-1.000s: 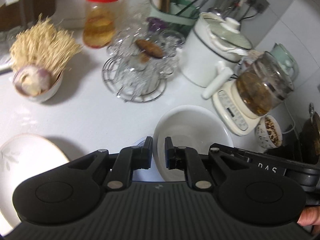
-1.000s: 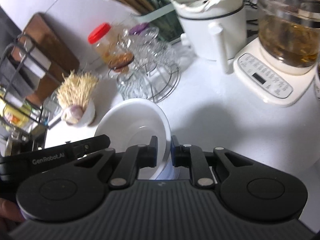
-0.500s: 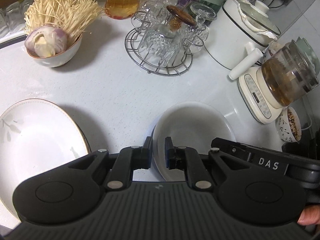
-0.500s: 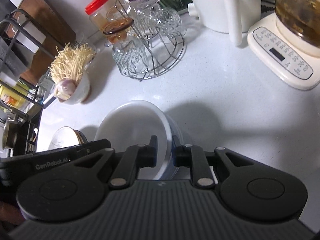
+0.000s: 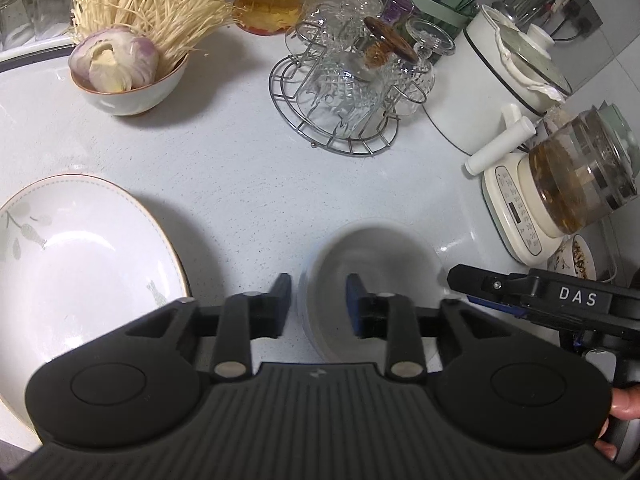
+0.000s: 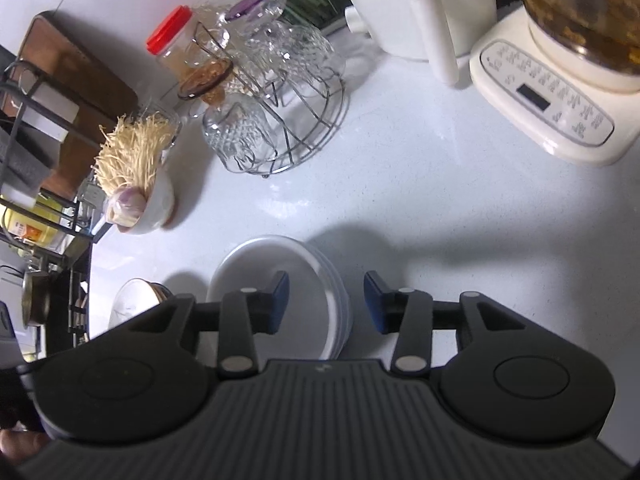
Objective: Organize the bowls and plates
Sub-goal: 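Carry the white bowl with both grippers toward the light blue bowl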
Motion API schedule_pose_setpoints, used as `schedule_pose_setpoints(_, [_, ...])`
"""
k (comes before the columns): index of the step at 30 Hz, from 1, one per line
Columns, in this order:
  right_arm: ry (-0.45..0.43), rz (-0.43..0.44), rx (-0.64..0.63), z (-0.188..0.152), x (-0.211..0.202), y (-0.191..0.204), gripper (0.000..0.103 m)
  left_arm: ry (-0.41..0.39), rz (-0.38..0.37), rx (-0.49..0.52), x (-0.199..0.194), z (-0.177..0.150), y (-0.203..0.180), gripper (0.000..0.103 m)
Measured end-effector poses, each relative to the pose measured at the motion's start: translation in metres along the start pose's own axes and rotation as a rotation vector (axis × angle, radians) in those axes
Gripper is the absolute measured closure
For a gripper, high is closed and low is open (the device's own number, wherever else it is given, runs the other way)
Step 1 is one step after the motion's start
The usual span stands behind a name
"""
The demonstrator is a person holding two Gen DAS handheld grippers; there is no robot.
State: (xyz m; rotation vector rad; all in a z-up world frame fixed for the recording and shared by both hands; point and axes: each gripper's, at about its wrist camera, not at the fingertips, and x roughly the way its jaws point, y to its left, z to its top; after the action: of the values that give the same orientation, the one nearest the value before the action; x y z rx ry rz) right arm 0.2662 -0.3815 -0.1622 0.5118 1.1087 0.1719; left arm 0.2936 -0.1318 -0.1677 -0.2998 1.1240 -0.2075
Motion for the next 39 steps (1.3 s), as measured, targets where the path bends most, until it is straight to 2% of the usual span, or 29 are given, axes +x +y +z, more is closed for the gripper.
schedule_pose_setpoints(10, [0.071,0.06,0.102,-0.011,0.034,-0.014,0.059,0.026,-0.005,0.032,0.022,-0.003,0.002,0.066])
schedule_pose_setpoints(17, [0.073,0.066,0.144,-0.02,0.039,-0.016,0.06,0.047,-0.018,0.037,0.032,-0.006,0.005,0.066])
schedule_pose_setpoints(22, [0.059,0.061,0.156,-0.025,0.039,-0.017,0.068,0.076,-0.026,0.017,0.038,-0.006,0.013,0.066])
schedule_pose_setpoints(27, [0.051,0.039,0.172,-0.028,0.042,-0.021,0.077,0.102,-0.038,0.053,0.045,-0.004,0.011,0.067])
schedule_pose_setpoints(33, [0.053,0.028,0.21,-0.031,0.044,-0.025,0.08,0.123,-0.048,0.061,0.053,0.0,0.012,0.071])
schedule_pose_setpoints(39, [0.047,0.016,0.193,-0.03,0.045,-0.02,0.081,0.137,-0.061,0.062,0.059,0.003,0.012,0.079])
